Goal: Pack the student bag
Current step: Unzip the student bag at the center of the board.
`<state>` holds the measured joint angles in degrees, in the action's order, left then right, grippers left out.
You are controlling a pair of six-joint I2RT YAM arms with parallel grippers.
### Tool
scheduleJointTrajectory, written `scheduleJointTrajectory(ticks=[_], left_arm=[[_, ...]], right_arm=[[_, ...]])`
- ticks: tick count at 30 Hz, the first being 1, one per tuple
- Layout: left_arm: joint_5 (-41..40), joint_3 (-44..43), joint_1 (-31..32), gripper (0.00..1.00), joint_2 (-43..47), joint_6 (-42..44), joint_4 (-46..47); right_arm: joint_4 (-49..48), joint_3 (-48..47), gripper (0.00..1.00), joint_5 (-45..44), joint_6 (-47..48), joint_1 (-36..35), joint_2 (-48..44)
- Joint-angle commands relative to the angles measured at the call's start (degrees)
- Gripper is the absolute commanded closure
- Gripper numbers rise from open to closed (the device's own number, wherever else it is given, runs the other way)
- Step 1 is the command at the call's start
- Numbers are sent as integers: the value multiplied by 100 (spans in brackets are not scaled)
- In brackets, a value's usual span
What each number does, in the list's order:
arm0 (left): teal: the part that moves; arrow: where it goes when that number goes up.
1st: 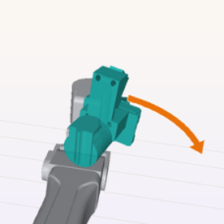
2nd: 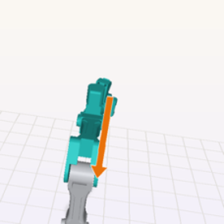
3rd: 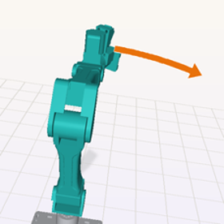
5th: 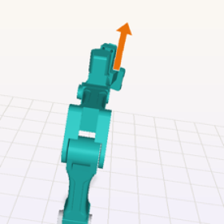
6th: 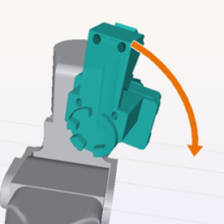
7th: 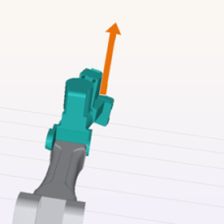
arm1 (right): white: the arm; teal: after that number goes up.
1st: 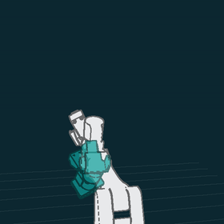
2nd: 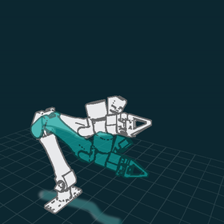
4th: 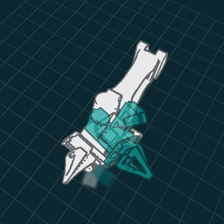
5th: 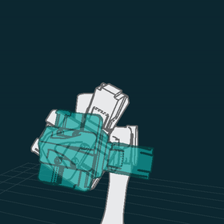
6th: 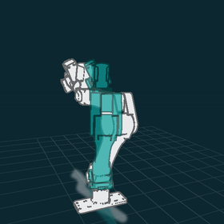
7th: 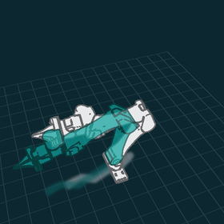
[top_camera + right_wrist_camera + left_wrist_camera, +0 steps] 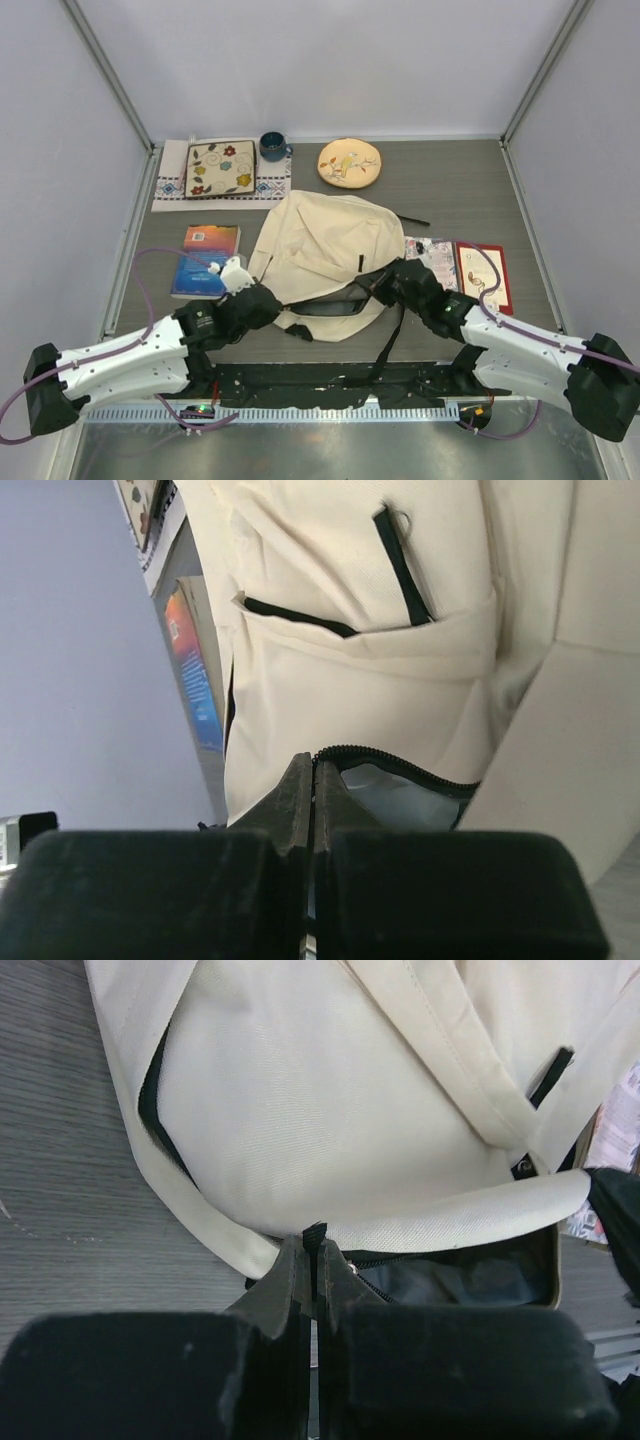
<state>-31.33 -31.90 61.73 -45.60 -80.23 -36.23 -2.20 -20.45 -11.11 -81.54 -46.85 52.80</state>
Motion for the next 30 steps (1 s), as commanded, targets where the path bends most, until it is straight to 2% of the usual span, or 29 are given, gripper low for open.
scheduleJointTrajectory(ticks=[1,4,9,16,19,20,22,25,28,30], left_arm=[[319,131,-30,100,-229,464,333],[566,175,128,100,-484,464,747],[541,132,620,100,-713,280,1030],[470,87,1024,100,-1099,51,1538],[593,96,1069,100,-1414,-2,1943],[628,61,1104,100,-1486,-19,1970],[567,-35,1139,100,-1635,-54,1848],[427,60,1157,100,-1627,-274,1803],[251,245,1157,100,-1522,-450,2014],[137,272,1148,100,-1443,-503,2014]], right_arm=[[526,-863,99,-23,1628,273,546],[703,-1312,99,284,2201,308,1082],[738,-1840,99,610,2730,334,1707],[773,-2278,99,759,3494,387,1927],[878,-2498,99,1041,3820,387,2050],[818,-2525,99,1459,3864,396,2129],[651,-2587,99,1700,3821,378,2208],[685,-2770,99,1683,3951,387,2384],[1158,-3165,97,1429,4084,387,2630],[1361,-3246,91,1140,4032,387,2631]])
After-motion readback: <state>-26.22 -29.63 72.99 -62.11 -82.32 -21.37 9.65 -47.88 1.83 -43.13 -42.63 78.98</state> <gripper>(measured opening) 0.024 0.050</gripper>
